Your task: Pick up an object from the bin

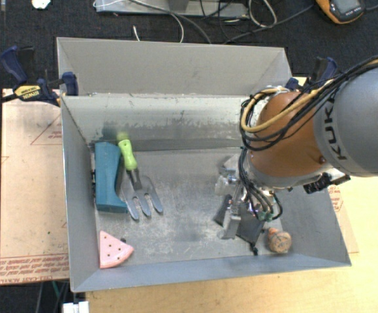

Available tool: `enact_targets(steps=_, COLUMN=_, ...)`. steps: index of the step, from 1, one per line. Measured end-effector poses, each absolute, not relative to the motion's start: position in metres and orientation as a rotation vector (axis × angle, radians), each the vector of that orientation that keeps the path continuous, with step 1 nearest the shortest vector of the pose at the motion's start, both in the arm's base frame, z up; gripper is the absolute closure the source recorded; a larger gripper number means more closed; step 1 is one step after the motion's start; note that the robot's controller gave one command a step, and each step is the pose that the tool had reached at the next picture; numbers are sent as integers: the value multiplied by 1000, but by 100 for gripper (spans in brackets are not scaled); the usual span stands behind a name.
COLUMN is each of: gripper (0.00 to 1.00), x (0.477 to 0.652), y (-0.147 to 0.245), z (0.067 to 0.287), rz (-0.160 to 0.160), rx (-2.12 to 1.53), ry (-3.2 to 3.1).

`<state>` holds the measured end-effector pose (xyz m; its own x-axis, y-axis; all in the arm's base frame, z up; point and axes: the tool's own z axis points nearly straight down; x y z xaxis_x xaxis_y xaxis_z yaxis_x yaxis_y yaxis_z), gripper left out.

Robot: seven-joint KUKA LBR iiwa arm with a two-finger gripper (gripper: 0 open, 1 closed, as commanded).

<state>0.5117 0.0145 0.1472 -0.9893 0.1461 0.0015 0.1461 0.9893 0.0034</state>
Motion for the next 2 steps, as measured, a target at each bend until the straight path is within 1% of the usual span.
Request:
enact_targets(steps=1, gripper=0, x=504, y=6, z=205, rz=-7, rx=-266, ry=-3129)
enact_targets(steps=2, gripper=0, x=524, y=-31, z=174, rz=-6, rx=-264, ry=-3131)
